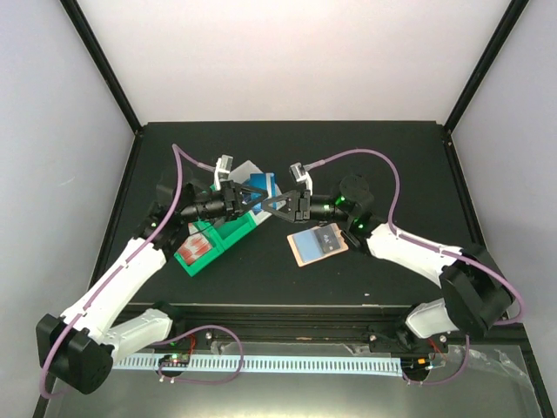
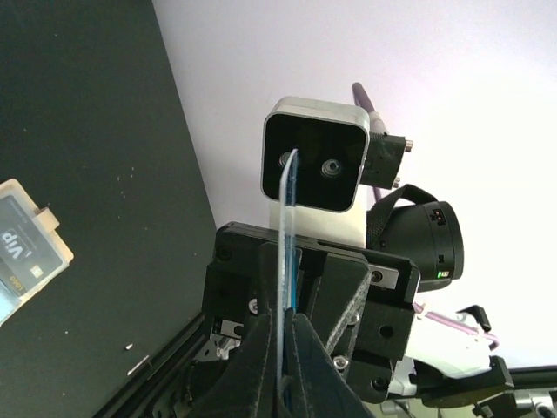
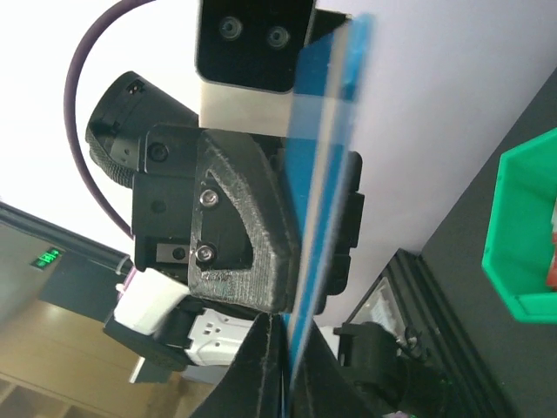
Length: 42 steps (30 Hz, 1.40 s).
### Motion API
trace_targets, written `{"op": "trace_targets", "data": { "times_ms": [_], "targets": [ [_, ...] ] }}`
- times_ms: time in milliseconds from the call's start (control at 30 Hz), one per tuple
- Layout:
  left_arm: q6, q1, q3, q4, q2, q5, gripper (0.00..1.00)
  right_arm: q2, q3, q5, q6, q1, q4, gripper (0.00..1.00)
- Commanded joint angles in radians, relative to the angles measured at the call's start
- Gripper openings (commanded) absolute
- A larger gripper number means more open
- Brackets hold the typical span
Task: Put the credit cards into the card holder
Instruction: Pick up the credit card from the storage box.
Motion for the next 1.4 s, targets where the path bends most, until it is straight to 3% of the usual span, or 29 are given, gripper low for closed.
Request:
{"op": "trace_targets", "data": {
  "times_ms": [0, 133, 233, 333, 467, 600, 633, 733, 800, 933, 1100, 1233, 1367],
  "targets": [
    [-0.025, -0.005, -0.028, 0.085, -0.024, 0.025, 0.04, 0.007, -0.031, -0.001, 0.049, -0.002, 0.108, 0.01],
    [-0.004, -0.005, -0.055, 0.101, -0.042, -0.012, 0.24, -0.021, -0.06, 0.006, 0.003, -0.008, 0.056, 0.01],
    [-0.008, -0.005, -0.091, 0.146, -0.055, -0.029, 0.26, -0.04, -0.084, -0.01, -0.031, -0.014, 0.025, 0.01],
    [-0.015, -0.004, -0.119, 0.192, -0.054, -0.026, 0.2, -0.046, -0.103, -0.047, -0.035, -0.022, 0.019, 0.01],
    [-0.013, -0.004, -0.144, 0.233, -0.054, -0.03, 0.02, -0.054, -0.11, -0.09, -0.055, -0.024, -0.019, 0.01],
    [0.009, -0.005, -0.145, 0.243, -0.055, -0.031, 0.02, -0.052, -0.104, -0.113, -0.081, -0.034, -0.076, 0.01],
    [0.019, -0.005, -0.145, 0.24, -0.055, -0.034, 0.02, -0.052, -0.106, -0.115, -0.089, -0.037, -0.092, 0.04],
    [0.069, -0.006, -0.146, 0.202, -0.048, -0.067, 0.01, -0.069, -0.125, -0.079, -0.151, -0.067, -0.2, 0.48],
    [0.101, -0.006, -0.151, 0.183, -0.032, -0.09, 0.02, -0.102, -0.144, -0.037, -0.22, -0.09, -0.295, 0.64],
    [0.179, -0.023, -0.174, 0.158, 0.009, -0.178, 0.01, -0.206, -0.127, 0.165, -0.454, -0.126, -0.679, 0.7],
    [0.242, -0.089, -0.168, 0.133, 0.105, -0.28, 0.02, -0.26, -0.083, 0.678, -0.612, -0.142, -1.086, 0.72],
    [0.246, -0.157, -0.164, 0.155, 0.178, -0.336, 0.02, -0.228, -0.098, 0.94, -0.577, -0.183, -1.212, 0.77],
    [0.232, -0.219, -0.156, 0.169, 0.224, -0.385, 0.02, -0.174, -0.143, 0.922, -0.571, -0.237, -1.189, 0.82]
  ]
}}
